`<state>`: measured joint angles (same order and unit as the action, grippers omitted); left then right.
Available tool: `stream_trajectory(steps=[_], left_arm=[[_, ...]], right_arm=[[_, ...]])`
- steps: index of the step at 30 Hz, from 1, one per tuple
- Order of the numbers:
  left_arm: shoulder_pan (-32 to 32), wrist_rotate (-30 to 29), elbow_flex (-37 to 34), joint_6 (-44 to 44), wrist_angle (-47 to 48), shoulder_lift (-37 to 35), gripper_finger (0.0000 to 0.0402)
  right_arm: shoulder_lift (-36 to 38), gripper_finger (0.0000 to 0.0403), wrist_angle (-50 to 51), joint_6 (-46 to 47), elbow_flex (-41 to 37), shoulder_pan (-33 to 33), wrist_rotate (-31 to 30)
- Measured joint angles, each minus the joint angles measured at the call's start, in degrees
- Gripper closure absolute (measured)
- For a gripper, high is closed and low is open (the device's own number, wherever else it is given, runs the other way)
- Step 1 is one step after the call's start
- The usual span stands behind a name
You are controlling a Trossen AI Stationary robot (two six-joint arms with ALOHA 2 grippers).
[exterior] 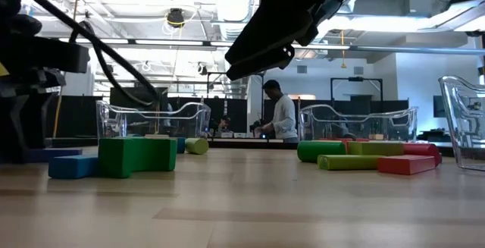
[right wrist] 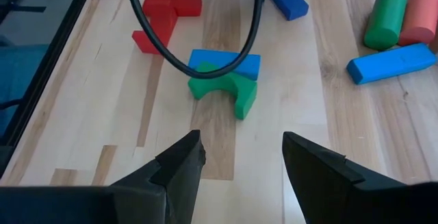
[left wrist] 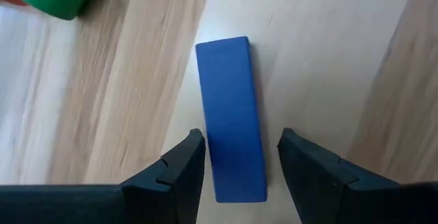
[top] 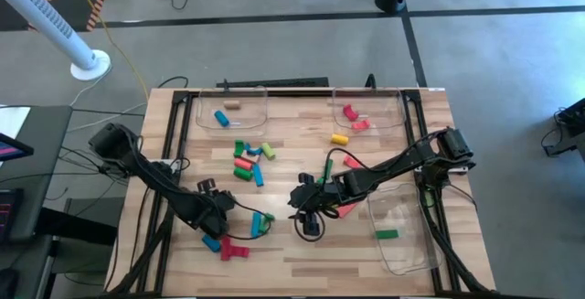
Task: Sort blocks by size
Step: Put the blue rectangular block into the bottom transparent bin
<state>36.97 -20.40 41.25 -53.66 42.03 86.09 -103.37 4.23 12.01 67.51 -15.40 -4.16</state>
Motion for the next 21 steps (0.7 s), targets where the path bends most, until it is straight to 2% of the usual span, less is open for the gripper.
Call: stream_trajectory(steps=[8,15,21], left_arm=[[-0.8,1.4,-2.9,3.9,-2.6,-0.1,0.0230],[-0.8,3.3,-2.9,8.0,-2.9,-0.1,0.0305],[-0.8,3.2,-3.0,11.0,-3.3,-0.7,0.0309]], right_arm=[[0.0,0.0173,0.0,0.1,0.0,0.0,0.0],[0.0,0.0173,0.0,0.1,0.0,0.0,0.0],[0.0,0.0173,0.0,0.1,0.0,0.0,0.0]])
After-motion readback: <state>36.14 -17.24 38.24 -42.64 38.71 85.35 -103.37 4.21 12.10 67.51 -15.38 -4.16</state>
